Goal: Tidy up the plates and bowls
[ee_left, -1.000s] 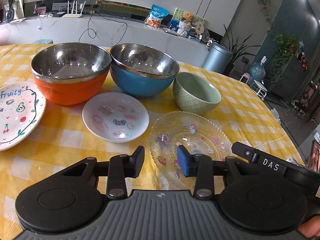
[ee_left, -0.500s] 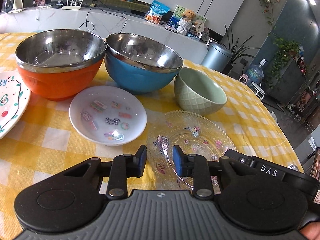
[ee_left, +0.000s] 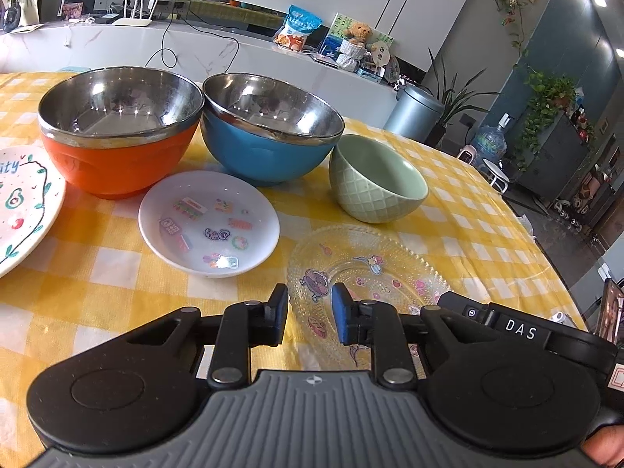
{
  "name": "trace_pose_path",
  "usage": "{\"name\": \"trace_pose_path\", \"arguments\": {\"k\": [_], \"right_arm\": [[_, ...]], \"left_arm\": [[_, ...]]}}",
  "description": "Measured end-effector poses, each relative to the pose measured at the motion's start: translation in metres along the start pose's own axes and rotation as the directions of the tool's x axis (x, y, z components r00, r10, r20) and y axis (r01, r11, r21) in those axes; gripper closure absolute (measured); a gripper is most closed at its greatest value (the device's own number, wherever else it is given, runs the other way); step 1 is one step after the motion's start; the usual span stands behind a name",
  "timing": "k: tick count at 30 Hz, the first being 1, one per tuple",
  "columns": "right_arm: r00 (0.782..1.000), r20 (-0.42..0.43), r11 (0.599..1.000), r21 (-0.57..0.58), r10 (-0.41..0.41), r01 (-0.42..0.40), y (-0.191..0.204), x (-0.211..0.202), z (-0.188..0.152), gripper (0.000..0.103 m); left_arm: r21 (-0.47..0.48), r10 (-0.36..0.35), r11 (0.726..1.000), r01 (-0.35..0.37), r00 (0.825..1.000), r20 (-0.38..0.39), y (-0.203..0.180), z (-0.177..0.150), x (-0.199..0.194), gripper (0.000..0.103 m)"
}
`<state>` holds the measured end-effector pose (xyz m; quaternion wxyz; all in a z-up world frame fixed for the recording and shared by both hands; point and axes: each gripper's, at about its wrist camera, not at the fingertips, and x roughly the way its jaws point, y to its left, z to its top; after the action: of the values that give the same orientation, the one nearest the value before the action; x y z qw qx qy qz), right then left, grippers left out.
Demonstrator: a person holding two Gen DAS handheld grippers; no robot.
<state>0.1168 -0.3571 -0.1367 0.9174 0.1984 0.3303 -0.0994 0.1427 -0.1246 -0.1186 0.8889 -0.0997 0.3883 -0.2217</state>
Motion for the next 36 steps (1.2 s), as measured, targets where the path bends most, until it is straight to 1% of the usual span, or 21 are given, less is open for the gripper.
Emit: {"name": "trace_pose_path", "arguments": {"k": [7, 14, 21, 27, 31, 36], "right_arm": [[0.999, -0.02, 1.0, 0.003, 0.029, -0.029, 0.011, -0.02, -0.012, 0.092], [0.996, -0.041, 0.997, -0.012, 0.077, -0.078, 0.039, -0.045, -0.034, 0.093], [0.989, -0.078, 0.99, -0.051, 0.128, -0.132, 0.078, -0.064, -0.055, 0.093], [0.98, -0.106, 0.978, -0.108, 0.167, -0.178, 0.116, -0.074, -0.069, 0.094], [0.973, -0.131, 0.967, -0.145, 0.192, -0.21, 0.14, -0.075, -0.079, 0.094], [0.962, -0.173, 0.95, -0.192, 0.213, -0.245, 0.169, -0.07, -0.092, 0.094]], "left_arm": [[0.001, 0.012, 1.0, -0.012, 1.0, 0.016, 0.009, -0.005, -0.031, 0.076], [-0.014, 0.041, 0.999, -0.04, 0.999, 0.036, 0.031, -0.014, -0.071, 0.076], [-0.065, 0.068, 0.996, -0.064, 0.995, 0.067, 0.064, -0.024, -0.111, 0.076], [-0.127, 0.089, 0.989, -0.077, 0.992, 0.089, 0.101, -0.032, -0.142, 0.076], [-0.156, 0.122, 0.982, -0.107, 0.988, 0.096, 0.123, -0.039, -0.158, 0.076], [-0.206, 0.175, 0.966, -0.154, 0.981, 0.089, 0.149, -0.046, -0.168, 0.076]]}}
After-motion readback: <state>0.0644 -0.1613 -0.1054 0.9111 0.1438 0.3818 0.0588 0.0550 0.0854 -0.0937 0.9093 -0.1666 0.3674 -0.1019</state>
